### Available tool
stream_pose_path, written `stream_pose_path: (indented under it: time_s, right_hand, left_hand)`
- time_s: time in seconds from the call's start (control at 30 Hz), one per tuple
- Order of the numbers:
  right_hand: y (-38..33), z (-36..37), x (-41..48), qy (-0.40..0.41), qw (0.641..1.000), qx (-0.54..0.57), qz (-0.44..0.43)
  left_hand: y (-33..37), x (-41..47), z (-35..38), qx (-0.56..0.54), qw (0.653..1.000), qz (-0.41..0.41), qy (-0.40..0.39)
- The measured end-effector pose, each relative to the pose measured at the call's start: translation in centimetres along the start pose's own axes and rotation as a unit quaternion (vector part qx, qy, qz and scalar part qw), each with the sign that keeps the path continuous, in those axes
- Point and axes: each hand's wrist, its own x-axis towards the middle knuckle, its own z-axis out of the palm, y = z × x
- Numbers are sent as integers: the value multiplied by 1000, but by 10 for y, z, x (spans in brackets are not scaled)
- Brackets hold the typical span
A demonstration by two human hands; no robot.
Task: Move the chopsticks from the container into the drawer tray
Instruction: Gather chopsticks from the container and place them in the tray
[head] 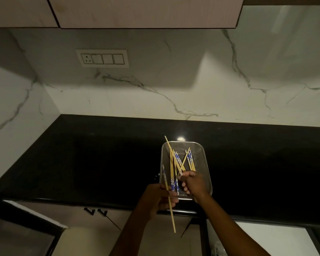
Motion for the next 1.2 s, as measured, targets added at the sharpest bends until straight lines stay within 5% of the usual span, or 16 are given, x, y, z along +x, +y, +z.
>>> stream_pose_path:
  time_s: [0.2,0.33,0.67,0.97,1.2]
  right_hand:
    - [-7,-24,-20,-78,983,161,-51]
    - [-6,-32,-26,-92,983,136,-80]
    - [3,-6,-42,39,983,170,-64]
    - [14,12,-40,21,977,208,-40]
    - [3,27,-12,47,995,-81,-31]
  left_hand:
    - [9,1,10,-46,997,-35,-52]
    - [13,-3,28,-17,997,-38,-62]
    - [3,-12,58,80,997,-2,-9]
    - [-1,-17,49,166,986,-9,6]
    - [-6,-19,15,144,989,4,42]
